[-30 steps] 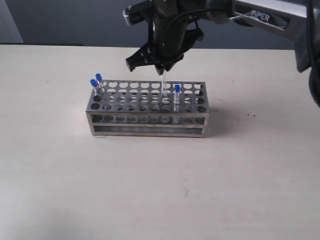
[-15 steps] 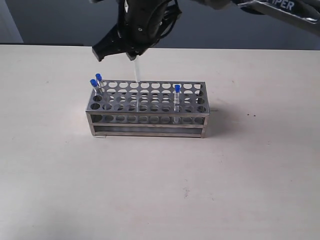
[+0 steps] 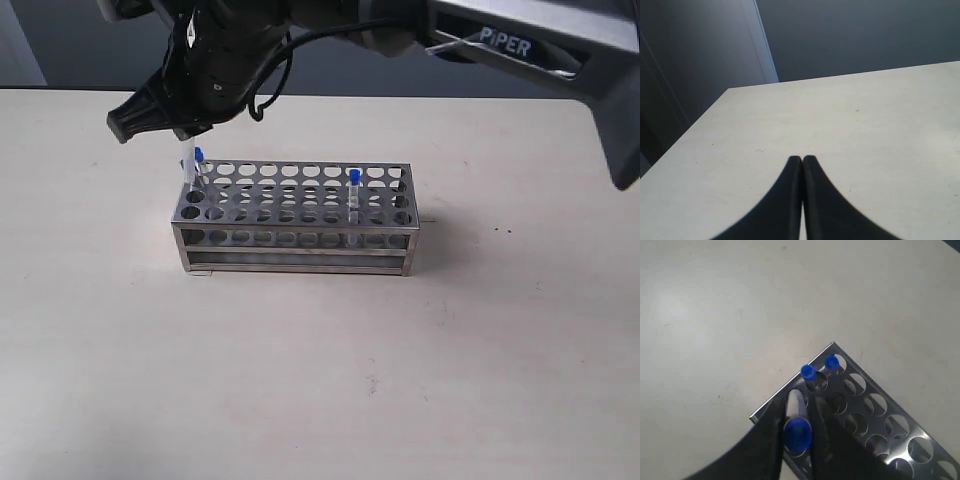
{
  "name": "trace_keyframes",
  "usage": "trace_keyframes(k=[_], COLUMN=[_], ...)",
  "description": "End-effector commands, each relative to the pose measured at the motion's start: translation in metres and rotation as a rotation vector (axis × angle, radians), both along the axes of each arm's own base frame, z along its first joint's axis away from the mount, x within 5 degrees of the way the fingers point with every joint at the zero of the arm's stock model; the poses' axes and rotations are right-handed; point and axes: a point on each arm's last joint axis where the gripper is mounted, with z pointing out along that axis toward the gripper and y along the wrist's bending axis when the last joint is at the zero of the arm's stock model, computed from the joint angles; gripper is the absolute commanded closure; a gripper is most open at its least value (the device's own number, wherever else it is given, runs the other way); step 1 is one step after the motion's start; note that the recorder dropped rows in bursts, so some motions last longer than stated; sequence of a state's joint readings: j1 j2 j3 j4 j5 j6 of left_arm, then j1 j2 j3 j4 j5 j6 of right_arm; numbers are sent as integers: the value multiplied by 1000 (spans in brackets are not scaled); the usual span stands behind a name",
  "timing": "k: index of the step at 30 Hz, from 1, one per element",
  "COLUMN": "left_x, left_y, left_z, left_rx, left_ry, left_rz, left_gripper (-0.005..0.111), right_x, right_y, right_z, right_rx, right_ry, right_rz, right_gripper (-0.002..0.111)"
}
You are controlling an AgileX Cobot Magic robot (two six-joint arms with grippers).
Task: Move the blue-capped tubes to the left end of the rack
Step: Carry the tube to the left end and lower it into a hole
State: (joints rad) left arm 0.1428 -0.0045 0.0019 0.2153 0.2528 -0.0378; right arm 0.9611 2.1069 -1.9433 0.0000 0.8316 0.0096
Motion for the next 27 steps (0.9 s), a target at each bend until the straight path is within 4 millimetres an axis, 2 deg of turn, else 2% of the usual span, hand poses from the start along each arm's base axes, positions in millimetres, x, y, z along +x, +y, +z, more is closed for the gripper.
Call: trace_keyframes(k=[1, 12, 21, 27], left_x=[0, 0, 0, 0], left_y=[0, 0, 0, 0], left_z=[2, 2, 2, 2], left_rx=[-2, -2, -2, -2], left_ry=[-11, -11, -11, -11], left_rz=[1, 1, 1, 1], left_gripper=[106, 106, 106, 106], right_x=[2, 7, 12, 13], right_y=[2, 9, 17, 20], right_z=[-10, -37, -46, -60], right_rx=[-9, -44, 2, -5], right_ry=[7, 32, 7, 33], right_rz=[9, 9, 7, 4], right_gripper=[109, 109, 109, 109])
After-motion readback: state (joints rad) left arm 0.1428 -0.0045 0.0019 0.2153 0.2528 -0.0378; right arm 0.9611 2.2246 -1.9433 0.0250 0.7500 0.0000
